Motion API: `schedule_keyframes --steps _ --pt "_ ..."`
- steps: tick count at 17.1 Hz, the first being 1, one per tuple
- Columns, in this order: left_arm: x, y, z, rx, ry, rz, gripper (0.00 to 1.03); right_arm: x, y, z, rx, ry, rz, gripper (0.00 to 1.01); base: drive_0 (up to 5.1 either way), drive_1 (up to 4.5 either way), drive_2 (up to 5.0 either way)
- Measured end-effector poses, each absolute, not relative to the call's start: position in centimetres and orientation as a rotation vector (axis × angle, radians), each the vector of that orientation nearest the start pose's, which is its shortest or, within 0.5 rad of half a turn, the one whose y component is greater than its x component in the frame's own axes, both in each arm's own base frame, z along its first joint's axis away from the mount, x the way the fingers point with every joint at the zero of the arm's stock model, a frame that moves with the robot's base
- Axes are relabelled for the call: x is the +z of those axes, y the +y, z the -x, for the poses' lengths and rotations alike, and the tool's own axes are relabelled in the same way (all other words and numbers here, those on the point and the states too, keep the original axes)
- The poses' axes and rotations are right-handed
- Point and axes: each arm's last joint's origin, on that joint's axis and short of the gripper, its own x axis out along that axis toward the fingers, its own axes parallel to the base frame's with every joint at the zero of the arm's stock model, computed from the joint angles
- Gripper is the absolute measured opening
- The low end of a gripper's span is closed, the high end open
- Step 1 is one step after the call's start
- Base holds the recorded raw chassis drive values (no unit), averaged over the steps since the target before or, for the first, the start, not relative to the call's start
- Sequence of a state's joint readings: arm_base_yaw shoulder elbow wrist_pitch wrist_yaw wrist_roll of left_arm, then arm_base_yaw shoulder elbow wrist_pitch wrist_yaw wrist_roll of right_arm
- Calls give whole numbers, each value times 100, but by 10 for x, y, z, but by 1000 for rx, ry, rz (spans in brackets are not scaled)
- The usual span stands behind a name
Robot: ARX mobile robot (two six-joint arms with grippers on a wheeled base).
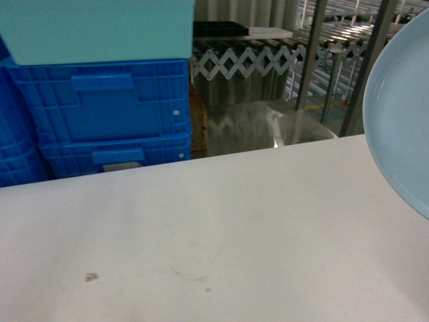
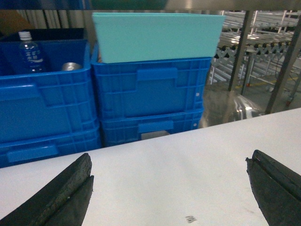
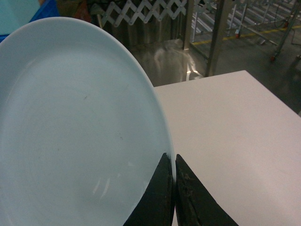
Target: Place blue tray on left shelf second layer neatly
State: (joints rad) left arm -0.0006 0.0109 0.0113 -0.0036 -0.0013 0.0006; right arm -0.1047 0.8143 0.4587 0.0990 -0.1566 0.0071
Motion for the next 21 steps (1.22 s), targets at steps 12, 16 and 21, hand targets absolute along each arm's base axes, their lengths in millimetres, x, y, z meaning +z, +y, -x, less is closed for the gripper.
schedule_keyframes --steps 12,16,21 --pt "166 0 -98 4 6 -1 98 244 -14 -182 57 243 -39 2 207 -302 -349" --pt "166 0 -98 1 3 -1 98 243 -15 -181 49 249 -39 2 302 -216 -552" --pt "166 0 -98 0 5 -1 98 243 -15 -182 49 248 -39 2 313 -208 -545"
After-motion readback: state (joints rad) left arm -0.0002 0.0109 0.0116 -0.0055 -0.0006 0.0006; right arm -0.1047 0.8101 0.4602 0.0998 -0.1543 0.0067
